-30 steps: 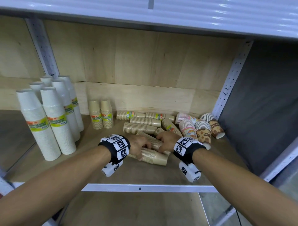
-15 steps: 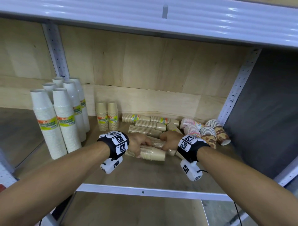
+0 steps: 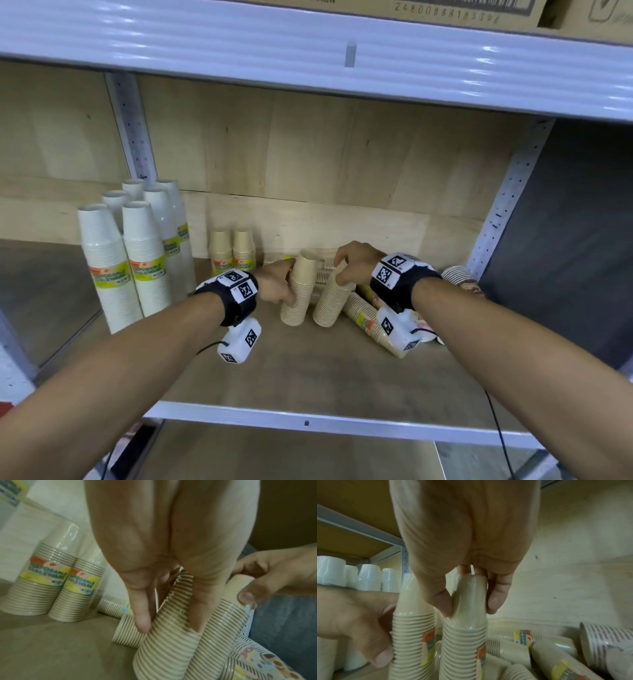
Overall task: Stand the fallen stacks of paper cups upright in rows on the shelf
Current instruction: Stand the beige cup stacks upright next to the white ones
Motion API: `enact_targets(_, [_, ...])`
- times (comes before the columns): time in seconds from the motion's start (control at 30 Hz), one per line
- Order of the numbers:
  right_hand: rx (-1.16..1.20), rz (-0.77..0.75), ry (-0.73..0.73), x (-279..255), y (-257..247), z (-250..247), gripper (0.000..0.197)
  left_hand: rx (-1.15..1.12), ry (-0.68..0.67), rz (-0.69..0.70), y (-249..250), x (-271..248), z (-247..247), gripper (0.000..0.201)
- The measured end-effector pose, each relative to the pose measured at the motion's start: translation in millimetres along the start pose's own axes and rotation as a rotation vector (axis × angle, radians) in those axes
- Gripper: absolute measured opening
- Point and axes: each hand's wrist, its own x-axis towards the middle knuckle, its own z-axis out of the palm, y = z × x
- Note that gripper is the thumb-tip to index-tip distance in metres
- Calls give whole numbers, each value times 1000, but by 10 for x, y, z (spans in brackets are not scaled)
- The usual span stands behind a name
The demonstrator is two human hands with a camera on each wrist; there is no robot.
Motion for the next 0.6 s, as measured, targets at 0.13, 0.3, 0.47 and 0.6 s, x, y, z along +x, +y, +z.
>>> enact_targets(0.13, [-42,-50,-20,42,-152,55,42,-154,15,-31,-41,50,84,74])
enact_targets(0.3, [-60,-68,-13,115,-247,164,46,-181,49,-44,-105,102,180,62])
enact_targets(0.47, [-42,-63,0,172,-216,186,50,-168,37,-54,-184,146,216,63])
enact_targets(0.6, [-56,-72,-15,202,-222,85,46,-168,-22,-64,-130,175,113,58])
